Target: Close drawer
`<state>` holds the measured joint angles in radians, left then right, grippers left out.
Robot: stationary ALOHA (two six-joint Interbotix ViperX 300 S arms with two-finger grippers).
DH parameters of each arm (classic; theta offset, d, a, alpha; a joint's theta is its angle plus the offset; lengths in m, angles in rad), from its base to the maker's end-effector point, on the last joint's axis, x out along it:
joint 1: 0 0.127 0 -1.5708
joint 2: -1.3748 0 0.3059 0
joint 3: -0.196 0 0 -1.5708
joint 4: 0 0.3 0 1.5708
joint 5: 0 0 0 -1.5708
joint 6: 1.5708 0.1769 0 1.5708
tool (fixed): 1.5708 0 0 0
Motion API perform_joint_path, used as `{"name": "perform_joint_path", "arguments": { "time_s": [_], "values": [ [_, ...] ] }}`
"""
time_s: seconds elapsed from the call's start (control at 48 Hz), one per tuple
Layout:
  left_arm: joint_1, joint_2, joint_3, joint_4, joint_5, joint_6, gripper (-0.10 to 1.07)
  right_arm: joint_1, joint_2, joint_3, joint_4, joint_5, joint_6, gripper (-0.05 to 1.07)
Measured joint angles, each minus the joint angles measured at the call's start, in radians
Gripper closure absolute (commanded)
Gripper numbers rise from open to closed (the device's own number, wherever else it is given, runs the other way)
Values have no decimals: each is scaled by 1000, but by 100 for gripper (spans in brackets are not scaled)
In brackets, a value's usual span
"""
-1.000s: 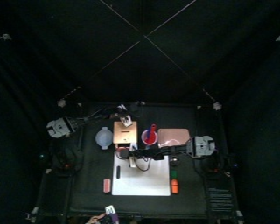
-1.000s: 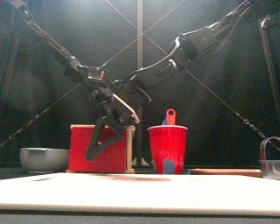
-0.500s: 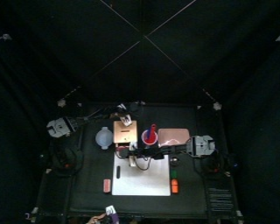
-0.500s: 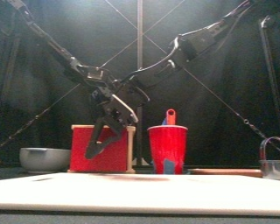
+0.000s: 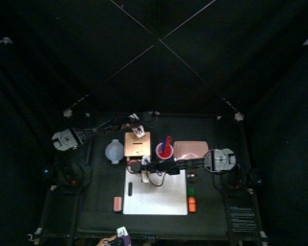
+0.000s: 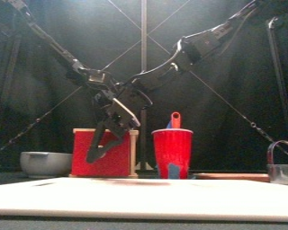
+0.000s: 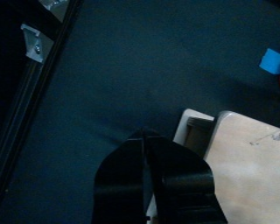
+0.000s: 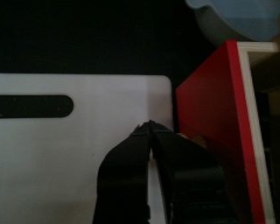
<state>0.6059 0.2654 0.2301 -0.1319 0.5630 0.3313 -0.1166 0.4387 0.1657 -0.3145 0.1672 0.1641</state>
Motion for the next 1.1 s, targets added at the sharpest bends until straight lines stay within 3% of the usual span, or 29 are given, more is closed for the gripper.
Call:
{"name": "perform_joint_path", "arguments": {
  "time_s": [1.104],
  "values": [
    [0,3,0,-6,-3,-2,60,-5,11,-17,-12,18,2,97]
  ]
}}
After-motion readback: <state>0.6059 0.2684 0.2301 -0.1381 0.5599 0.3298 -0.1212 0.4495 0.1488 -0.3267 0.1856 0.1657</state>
